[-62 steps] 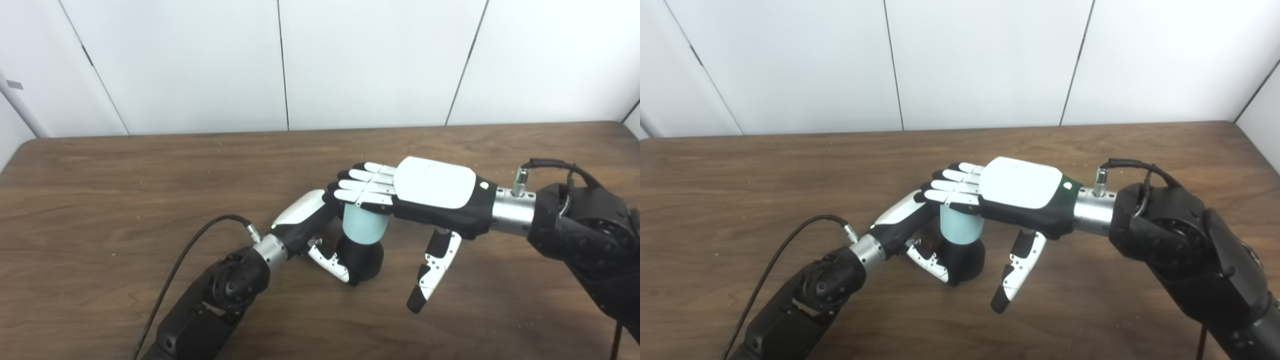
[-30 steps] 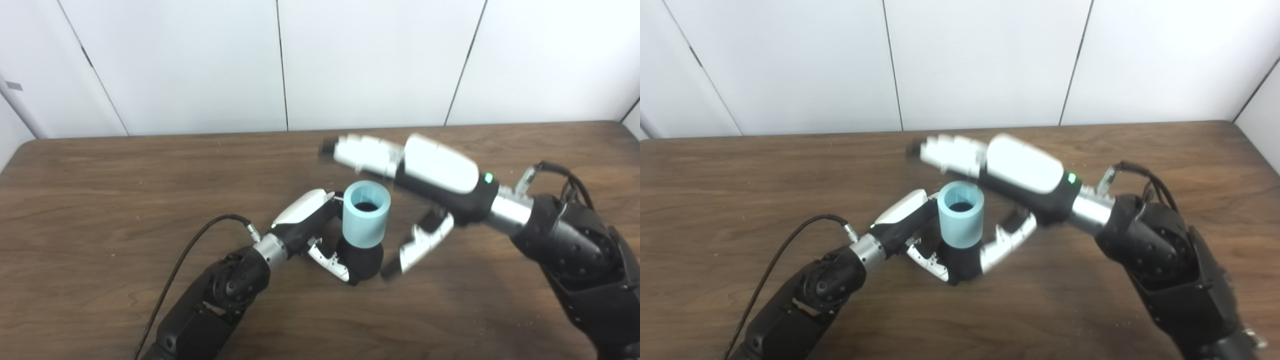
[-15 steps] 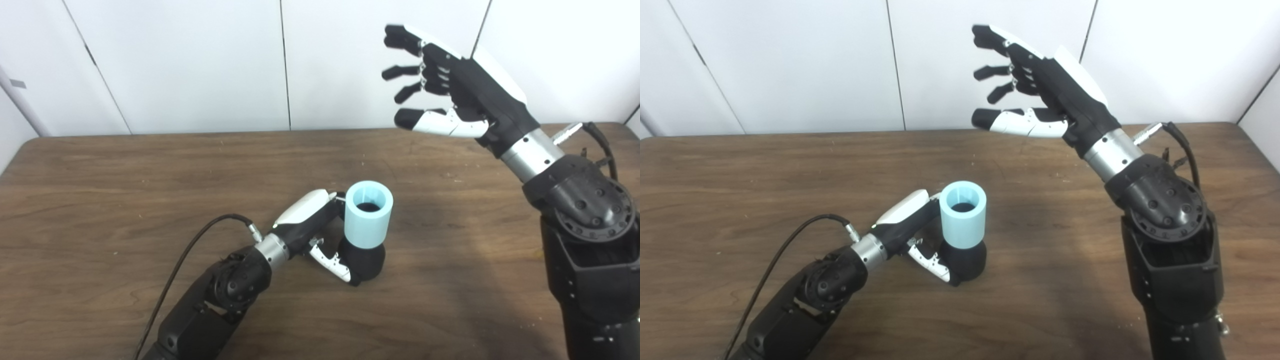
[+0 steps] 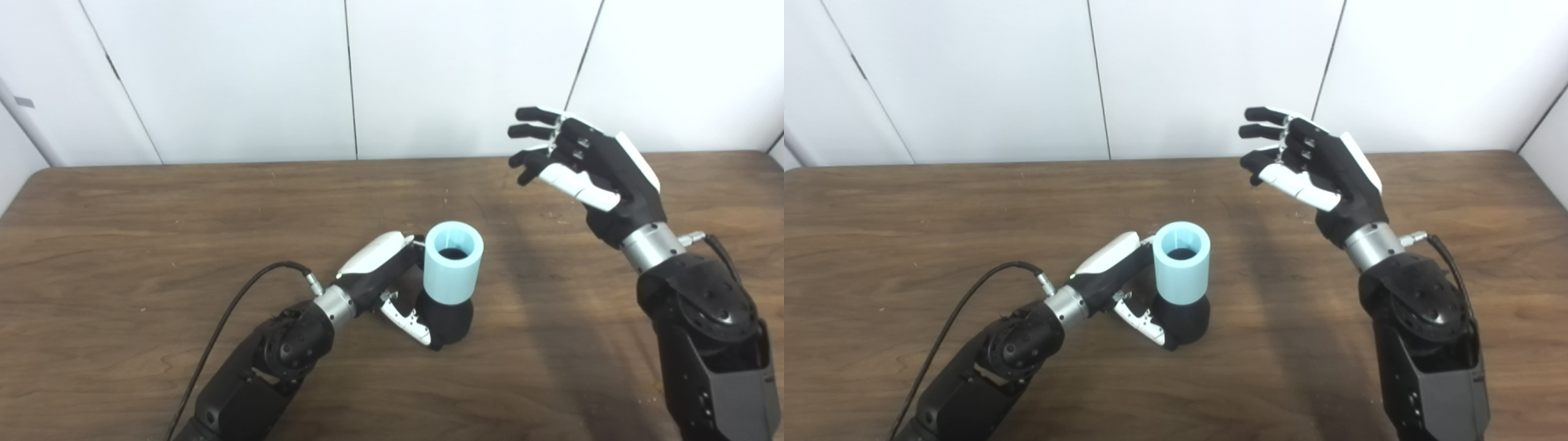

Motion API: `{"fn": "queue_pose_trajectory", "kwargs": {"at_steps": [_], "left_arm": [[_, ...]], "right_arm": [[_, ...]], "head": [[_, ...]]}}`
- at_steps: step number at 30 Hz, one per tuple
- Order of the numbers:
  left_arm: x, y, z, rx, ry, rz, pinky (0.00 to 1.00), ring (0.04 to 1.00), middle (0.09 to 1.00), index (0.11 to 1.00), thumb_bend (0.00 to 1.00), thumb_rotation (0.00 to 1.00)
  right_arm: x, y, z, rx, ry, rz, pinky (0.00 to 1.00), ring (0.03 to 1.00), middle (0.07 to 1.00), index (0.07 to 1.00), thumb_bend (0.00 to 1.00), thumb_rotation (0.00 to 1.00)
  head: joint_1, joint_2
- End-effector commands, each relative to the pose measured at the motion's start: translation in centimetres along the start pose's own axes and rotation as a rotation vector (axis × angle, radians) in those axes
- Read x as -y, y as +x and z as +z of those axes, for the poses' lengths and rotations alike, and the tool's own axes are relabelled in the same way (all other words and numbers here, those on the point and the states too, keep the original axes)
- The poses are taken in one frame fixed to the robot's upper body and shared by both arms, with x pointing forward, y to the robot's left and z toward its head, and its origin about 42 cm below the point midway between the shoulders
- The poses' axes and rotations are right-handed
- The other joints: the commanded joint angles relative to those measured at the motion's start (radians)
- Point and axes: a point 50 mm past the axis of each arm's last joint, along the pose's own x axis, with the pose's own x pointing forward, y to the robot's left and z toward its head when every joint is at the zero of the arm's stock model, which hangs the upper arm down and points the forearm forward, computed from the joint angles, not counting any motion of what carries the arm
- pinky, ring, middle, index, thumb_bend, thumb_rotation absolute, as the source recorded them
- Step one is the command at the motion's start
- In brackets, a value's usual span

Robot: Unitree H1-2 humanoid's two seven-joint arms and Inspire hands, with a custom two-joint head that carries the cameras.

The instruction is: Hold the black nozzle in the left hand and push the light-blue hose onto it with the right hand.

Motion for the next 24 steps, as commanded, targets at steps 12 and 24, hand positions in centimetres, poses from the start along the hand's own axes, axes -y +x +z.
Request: {"fn": "queue_pose_trajectory", "kwargs": {"at_steps": [12, 24], "left_arm": [[2.1, -1.1, -1.8, -0.12, -0.027, -0.113, 1.0, 0.603, 0.48, 0.494, 0.53, 0.0], [0.5, -1.5, -1.6, -0.169, 0.006, -0.069, 1.0, 0.998, 0.999, 0.998, 1.0, 0.28]], "right_arm": [[-0.2, -1.3, -1.9, -0.083, 0.055, -0.065, 0.45, 0.561, 0.677, 0.717, 0.59, 0.32], [-0.4, -1.5, -2.2, -0.09, 0.032, -0.057, 0.46, 0.573, 0.696, 0.722, 0.61, 0.34]], "head": [[0.008, 0.002], [0.007, 0.005]]}}
